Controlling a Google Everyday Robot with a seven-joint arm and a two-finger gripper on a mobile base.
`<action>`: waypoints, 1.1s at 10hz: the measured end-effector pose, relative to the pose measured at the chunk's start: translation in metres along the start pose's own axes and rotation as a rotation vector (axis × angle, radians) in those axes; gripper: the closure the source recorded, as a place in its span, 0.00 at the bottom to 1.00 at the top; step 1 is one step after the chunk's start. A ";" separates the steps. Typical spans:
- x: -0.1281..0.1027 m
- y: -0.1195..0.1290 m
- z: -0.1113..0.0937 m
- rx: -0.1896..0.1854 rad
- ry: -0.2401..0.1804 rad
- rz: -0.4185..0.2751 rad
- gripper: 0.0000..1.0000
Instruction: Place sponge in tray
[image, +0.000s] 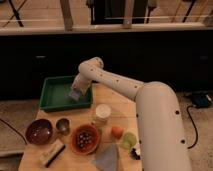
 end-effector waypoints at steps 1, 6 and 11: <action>0.000 0.003 0.003 -0.006 -0.006 0.008 1.00; 0.003 0.002 0.015 -0.036 -0.037 0.003 1.00; 0.001 -0.011 0.024 -0.070 -0.059 -0.047 0.90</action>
